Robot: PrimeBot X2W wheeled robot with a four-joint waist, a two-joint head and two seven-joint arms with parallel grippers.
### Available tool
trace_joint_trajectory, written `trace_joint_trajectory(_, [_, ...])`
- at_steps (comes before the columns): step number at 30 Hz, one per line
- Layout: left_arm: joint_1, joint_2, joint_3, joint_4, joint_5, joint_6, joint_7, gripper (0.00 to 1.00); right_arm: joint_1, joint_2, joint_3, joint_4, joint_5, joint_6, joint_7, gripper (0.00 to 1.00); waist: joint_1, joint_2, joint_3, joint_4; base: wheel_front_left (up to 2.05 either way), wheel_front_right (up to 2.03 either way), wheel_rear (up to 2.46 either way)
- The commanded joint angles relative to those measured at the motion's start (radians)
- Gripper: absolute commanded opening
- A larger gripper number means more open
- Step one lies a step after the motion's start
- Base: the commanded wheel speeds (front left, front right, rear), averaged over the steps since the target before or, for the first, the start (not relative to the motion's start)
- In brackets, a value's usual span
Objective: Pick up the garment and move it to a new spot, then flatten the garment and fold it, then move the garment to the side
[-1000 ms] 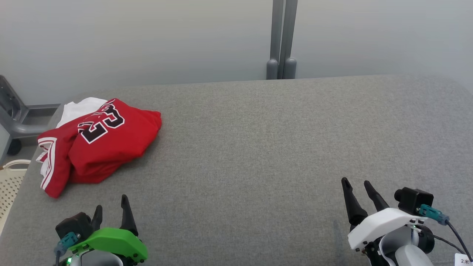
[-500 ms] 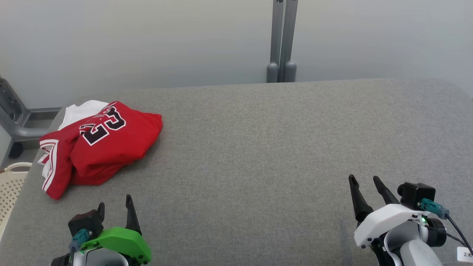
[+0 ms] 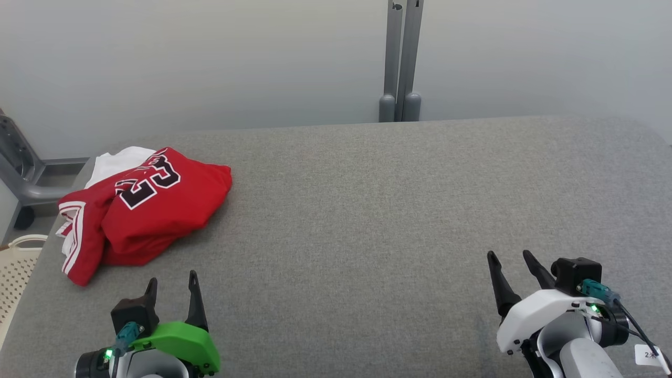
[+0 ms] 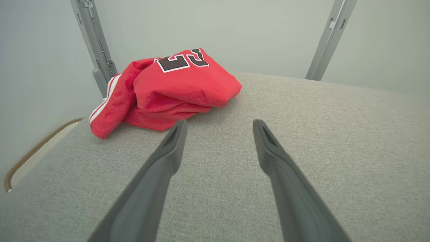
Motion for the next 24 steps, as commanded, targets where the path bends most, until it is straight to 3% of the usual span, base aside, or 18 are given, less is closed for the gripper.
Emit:
trace_joint_trajectory(1, [-0.024,0.013,-0.005,0.003,0.017,-0.001,-0.01,1.0,-0.02,-0.004,-0.001,0.004,-0.024,0.0,-0.005,1.0,0.0,0.0,-0.001,0.001,0.0,0.0,0.0])
trace_joint_trajectory(24, [-0.021,0.032,-0.055,0.028,0.132,0.034,-0.058,1.0,-0.039,-0.005,-0.009,0.058,-0.19,0.0,-0.018,1.0,0.0,0.0,-0.026,-0.001,0.0,0.0,0.0])
